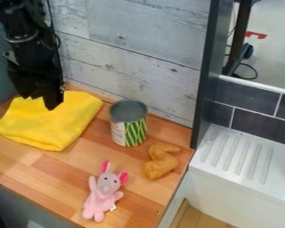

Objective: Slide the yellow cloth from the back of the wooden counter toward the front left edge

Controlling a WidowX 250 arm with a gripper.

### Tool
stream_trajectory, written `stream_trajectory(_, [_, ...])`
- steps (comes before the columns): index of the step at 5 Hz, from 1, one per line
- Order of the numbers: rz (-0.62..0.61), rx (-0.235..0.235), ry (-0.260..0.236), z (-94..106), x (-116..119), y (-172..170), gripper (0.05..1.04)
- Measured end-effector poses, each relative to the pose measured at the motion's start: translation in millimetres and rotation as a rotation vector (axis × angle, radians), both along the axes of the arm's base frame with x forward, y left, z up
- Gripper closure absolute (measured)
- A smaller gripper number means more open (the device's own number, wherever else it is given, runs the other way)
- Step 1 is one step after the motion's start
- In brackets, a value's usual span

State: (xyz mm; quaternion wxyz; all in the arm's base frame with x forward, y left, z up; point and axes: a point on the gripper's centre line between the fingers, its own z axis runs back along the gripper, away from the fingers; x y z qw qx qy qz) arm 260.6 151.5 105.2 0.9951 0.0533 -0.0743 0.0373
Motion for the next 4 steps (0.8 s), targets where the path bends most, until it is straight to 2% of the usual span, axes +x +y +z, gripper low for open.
stream_trajectory(1, [0.002, 0.018, 0.018, -24.5, 24, 19, 0.083])
stream_trajectory(2, [0.053, 0.015, 0.019, -43.8, 43, 41, 0.083])
stream_trajectory(3, [0.089, 0.001, 0.044, -63.6, 52, 55, 0.083])
stream_trajectory(4, [0.105, -0.014, 0.098, -81.8, 52, 61, 0.083])
